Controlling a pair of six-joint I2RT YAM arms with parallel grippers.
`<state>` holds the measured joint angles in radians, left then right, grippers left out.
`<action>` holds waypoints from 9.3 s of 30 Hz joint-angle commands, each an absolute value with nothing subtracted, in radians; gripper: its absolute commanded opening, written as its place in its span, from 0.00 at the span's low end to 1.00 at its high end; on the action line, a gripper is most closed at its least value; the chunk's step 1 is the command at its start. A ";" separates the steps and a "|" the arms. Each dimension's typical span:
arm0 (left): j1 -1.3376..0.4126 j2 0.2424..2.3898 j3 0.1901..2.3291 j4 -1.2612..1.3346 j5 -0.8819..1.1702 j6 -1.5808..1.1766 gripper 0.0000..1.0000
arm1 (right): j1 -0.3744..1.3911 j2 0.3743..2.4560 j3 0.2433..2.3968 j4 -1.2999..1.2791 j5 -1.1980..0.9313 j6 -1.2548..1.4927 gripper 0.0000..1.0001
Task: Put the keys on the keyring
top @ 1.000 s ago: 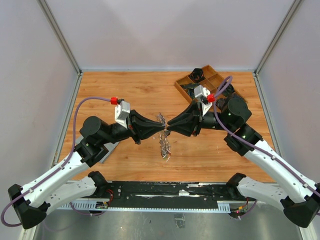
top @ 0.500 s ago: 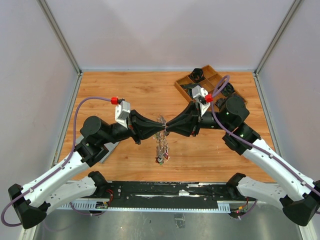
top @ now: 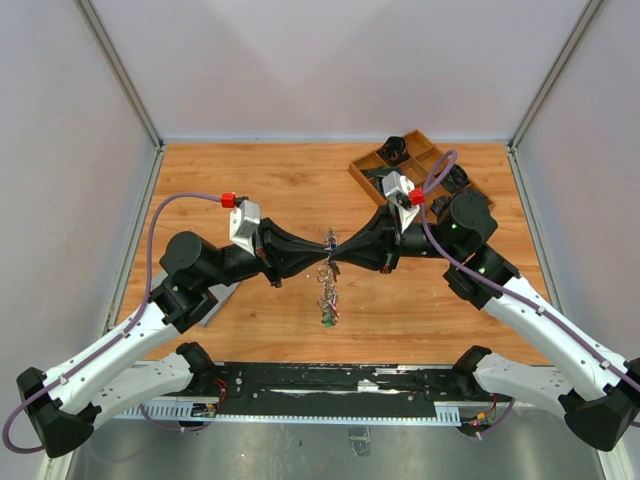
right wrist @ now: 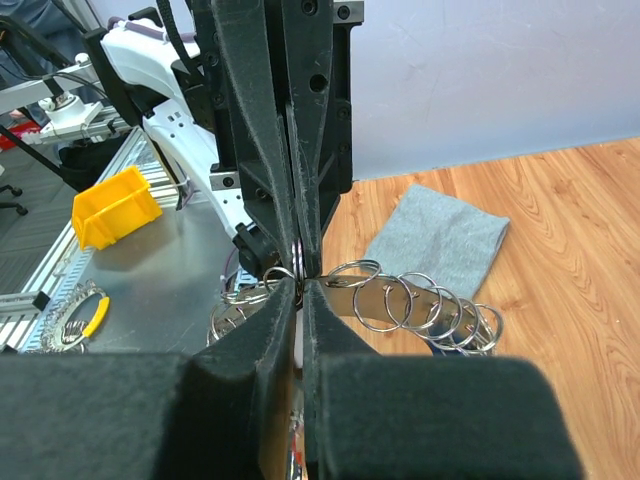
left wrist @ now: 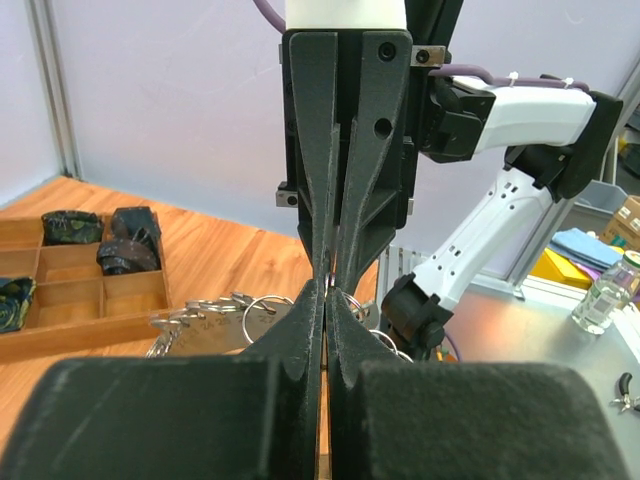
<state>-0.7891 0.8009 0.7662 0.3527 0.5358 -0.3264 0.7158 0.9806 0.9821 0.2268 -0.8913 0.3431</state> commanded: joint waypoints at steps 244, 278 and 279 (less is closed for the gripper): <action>-0.974 1.073 1.076 -0.123 0.620 0.154 0.28 | 0.980 1.271 1.778 -1.191 -0.429 -0.319 0.01; -0.946 0.860 0.812 0.254 0.340 -0.155 0.01 | 0.979 0.830 1.185 -0.434 -0.181 0.185 0.41; -0.936 0.852 0.802 0.275 0.349 -0.174 0.01 | 0.979 0.827 1.163 -0.412 -0.203 0.195 0.41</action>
